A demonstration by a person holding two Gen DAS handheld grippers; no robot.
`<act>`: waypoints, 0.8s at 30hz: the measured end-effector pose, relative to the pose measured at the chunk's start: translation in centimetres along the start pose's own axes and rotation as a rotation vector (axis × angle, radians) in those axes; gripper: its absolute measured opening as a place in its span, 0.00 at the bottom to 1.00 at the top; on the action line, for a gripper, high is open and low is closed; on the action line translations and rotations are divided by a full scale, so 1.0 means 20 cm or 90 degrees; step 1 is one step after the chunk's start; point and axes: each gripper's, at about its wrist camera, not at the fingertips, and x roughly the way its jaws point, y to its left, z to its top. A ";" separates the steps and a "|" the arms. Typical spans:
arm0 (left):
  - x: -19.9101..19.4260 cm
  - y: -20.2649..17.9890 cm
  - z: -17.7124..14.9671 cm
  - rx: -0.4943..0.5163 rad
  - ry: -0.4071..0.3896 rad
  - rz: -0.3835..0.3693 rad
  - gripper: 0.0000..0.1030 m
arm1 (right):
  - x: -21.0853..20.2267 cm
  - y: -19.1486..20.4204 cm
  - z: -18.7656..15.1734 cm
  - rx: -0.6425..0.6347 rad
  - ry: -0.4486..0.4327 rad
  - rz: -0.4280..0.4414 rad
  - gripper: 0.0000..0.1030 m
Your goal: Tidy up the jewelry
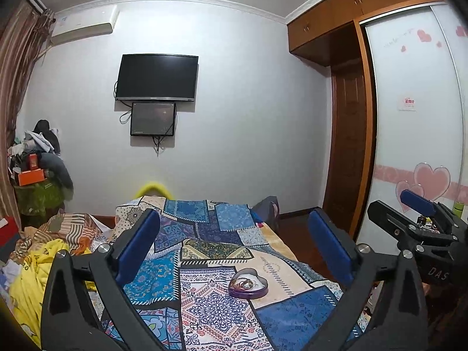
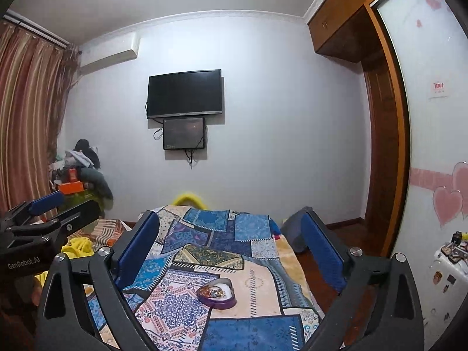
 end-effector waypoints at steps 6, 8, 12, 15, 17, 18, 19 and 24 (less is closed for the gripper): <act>0.01 -0.01 -0.02 0.001 0.006 0.002 0.99 | 0.01 0.00 0.00 -0.003 0.008 0.000 0.94; 0.01 -0.01 -0.02 0.000 0.008 0.002 0.99 | 0.01 0.00 -0.01 -0.003 0.011 0.001 0.94; 0.02 0.00 -0.03 -0.001 0.012 0.005 0.99 | 0.02 0.00 -0.01 -0.002 0.019 0.003 0.94; 0.03 0.00 -0.03 -0.002 0.014 0.007 0.99 | 0.02 -0.01 -0.02 -0.002 0.025 0.004 0.94; 0.03 0.00 -0.03 -0.002 0.016 0.007 0.99 | 0.02 -0.01 -0.02 -0.002 0.028 0.003 0.94; 0.03 0.00 -0.03 -0.003 0.016 0.007 0.99 | 0.01 -0.01 -0.02 -0.001 0.029 0.003 0.94; 0.03 0.00 -0.03 -0.003 0.017 0.007 0.99 | 0.01 -0.01 -0.02 0.000 0.030 0.003 0.94; 0.04 0.01 -0.03 -0.006 0.021 0.007 0.99 | 0.01 -0.01 -0.01 0.001 0.033 0.002 0.94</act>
